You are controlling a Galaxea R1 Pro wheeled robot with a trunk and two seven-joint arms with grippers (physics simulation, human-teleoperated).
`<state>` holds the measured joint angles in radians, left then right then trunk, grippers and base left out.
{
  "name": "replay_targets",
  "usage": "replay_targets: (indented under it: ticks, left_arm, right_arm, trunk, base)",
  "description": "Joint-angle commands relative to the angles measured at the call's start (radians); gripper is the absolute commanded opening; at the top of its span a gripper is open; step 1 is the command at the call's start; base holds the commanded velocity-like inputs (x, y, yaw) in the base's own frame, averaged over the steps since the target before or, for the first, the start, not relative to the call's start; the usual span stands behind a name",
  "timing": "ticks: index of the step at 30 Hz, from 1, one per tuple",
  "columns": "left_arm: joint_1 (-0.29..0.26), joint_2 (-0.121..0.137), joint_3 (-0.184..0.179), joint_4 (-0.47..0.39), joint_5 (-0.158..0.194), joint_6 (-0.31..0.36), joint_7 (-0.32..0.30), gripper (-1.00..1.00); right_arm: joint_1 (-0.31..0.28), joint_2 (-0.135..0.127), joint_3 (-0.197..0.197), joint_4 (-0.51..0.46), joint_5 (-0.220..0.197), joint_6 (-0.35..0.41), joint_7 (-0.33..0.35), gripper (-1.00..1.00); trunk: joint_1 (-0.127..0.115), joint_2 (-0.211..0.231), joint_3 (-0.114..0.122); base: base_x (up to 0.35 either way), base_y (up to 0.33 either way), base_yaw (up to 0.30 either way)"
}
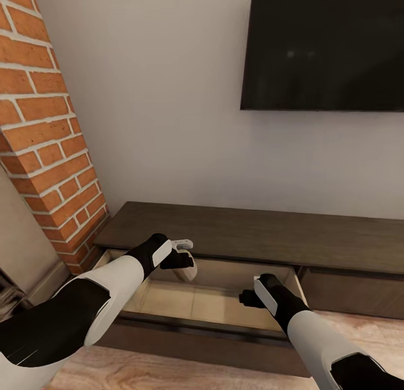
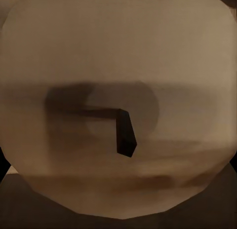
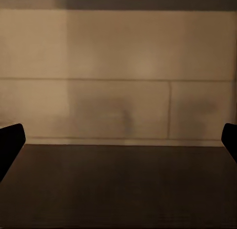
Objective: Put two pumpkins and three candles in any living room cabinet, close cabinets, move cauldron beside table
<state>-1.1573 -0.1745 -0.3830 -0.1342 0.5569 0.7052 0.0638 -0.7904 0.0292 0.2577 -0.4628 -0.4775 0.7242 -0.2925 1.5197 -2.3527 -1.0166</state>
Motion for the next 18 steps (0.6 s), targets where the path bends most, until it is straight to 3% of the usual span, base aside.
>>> replay_targets:
  ticks: [1, 5, 18]
  left_arm:
    - [-0.001, 0.000, -0.005, -0.001, 0.011, 0.004, 0.007, -1.00]
    - [0.000, 0.000, -0.005, -0.001, 0.011, 0.004, 0.007, -1.00]
    - [-0.001, 0.000, -0.005, 0.001, 0.011, 0.004, 0.011, -1.00]
  right_arm:
    - [-0.001, 0.002, 0.006, 0.007, -0.010, 0.003, -0.009, 1.00]
    - [-0.001, 0.007, 0.006, 0.018, -0.010, 0.002, -0.009, 1.00]
    - [-0.001, 0.008, 0.006, 0.021, -0.010, 0.001, -0.008, 1.00]
  trunk:
    - [-0.004, 0.007, 0.001]
    - [-0.019, 0.035, 0.007]
    - [-0.019, 0.035, -0.013]
  base:
    - [0.000, 0.000, 0.000]
    - [0.000, 0.000, 0.000]
    - [0.000, 0.000, 0.000]
